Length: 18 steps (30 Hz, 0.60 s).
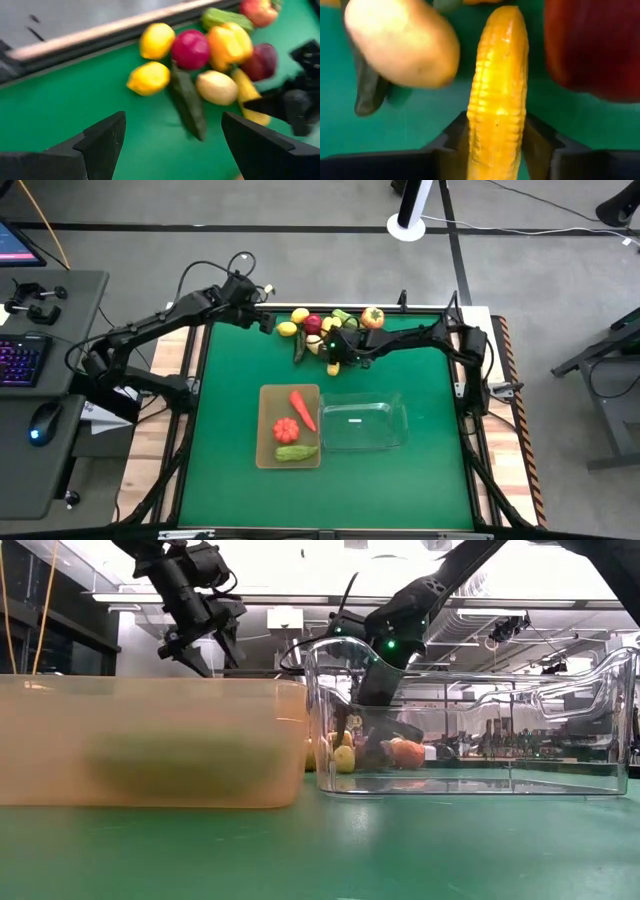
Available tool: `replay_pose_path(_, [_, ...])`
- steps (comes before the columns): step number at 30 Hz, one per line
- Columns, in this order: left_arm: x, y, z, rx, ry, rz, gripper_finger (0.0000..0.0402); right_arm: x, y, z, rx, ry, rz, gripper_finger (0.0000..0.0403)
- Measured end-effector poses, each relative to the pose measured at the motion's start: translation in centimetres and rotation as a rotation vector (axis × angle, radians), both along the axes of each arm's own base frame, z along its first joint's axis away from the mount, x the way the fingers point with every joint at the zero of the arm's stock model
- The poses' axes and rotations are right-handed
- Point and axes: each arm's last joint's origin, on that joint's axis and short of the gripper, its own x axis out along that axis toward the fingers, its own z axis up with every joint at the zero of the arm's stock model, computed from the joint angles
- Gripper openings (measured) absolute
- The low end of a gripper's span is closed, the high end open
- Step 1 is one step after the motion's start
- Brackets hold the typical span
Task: Sort produce into baskets
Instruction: Put the corn into the orange bin
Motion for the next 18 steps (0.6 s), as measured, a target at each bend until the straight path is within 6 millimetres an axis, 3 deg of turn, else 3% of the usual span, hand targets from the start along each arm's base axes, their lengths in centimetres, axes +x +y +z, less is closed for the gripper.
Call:
replay_pose_path(3, [0.7, -0.9, 0.0, -0.013, -0.011, -0.056, 0.0317, 0.1, 0.5, 0.5, -0.042, 0.003, 0.088, 0.0106])
replay_pose_path(8, [2.0, -2.6, 0.4, 0.05, -0.025, -0.191, 0.0317, 0.1, 2.0, 3.3, -0.144, -0.036, 0.257, 0.0106])
replay_pose_path(14, [3.1, -4.4, 2.0, 0.09, -0.163, -0.217, 0.0317, -0.1, 5.4, 8.5, -0.274, -0.185, 0.412, 0.0106])
replay_pose_path(18, [3.3, -5.0, 3.3, 0.1, -0.289, -0.186, 0.0317, -0.3, 8.6, 10.8, -0.302, -0.278, 0.484, 0.0106])
